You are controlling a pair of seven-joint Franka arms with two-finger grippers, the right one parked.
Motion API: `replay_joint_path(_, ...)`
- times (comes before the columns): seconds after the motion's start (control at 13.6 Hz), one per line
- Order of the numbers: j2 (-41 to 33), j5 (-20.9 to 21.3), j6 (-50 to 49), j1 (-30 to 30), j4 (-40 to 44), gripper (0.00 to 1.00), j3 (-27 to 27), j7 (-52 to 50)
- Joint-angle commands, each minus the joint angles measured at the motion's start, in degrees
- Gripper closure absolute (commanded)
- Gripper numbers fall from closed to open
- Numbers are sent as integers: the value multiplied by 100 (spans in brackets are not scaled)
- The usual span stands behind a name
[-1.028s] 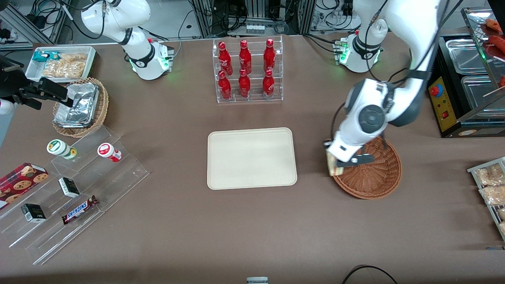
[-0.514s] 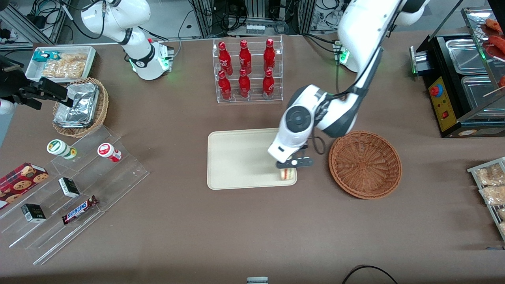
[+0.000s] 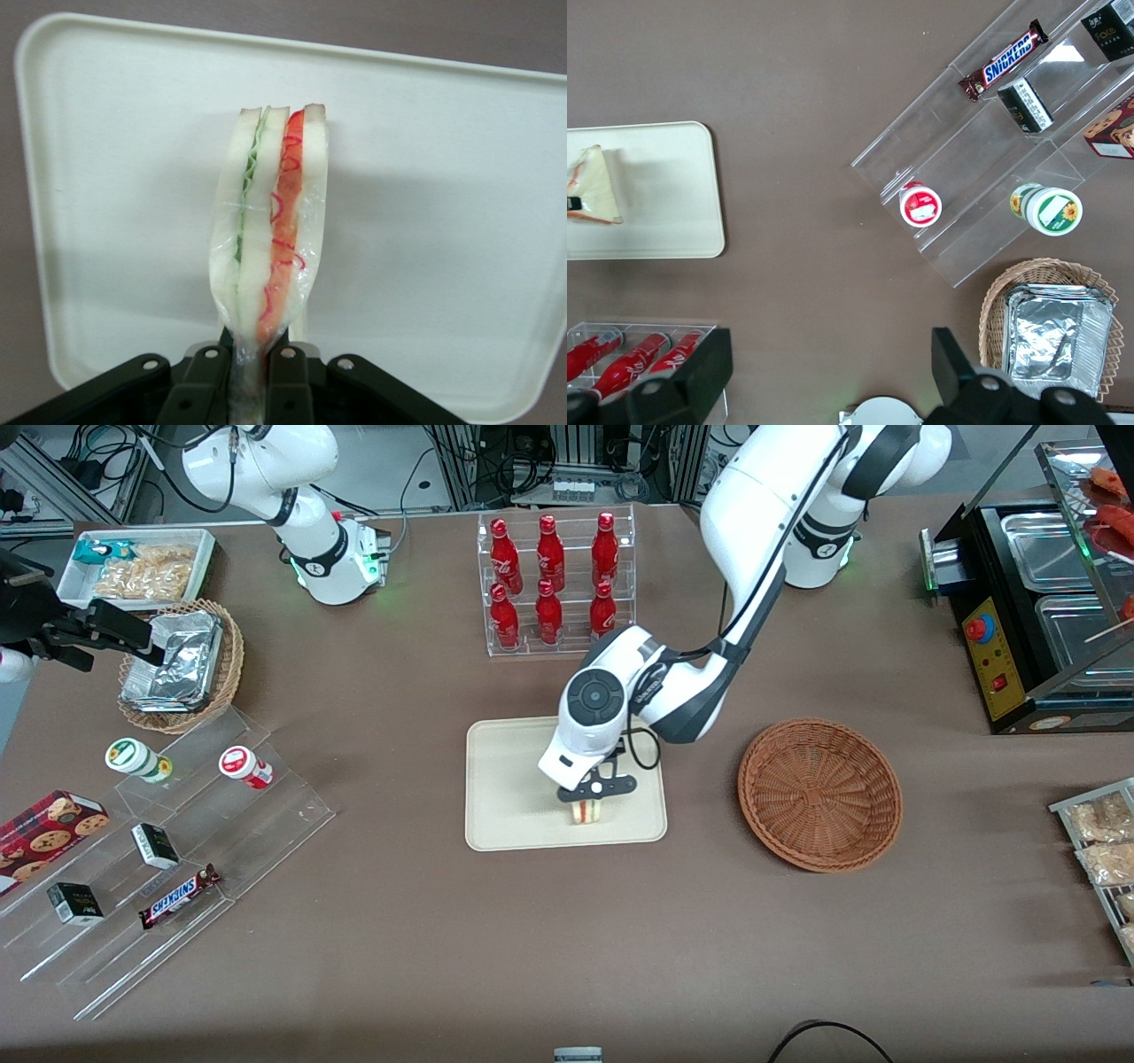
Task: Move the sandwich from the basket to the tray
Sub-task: 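Lower the sandwich onto the tray and open the left gripper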
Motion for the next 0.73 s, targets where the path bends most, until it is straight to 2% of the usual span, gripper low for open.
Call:
replay_joint_path(0.0, 405, -152, -320, -8, 662, 96, -149, -117)
replay_joint_path(0.29, 625, -161, -453, -17, 848, 93, -247, -197)
replay_joint_path(0.37, 626, -161, -453, -17, 848, 80, -247, -188)
replay_joint_path(0.44, 591, -196, -453, -8, 831, 20, -247, -275)
replay_joint_path(0.51, 538, -249, -453, -16, 805, 0, -247, -528)
replay_joint_path(0.66, 407, -232, -505, -8, 848, 0, -238, -654)
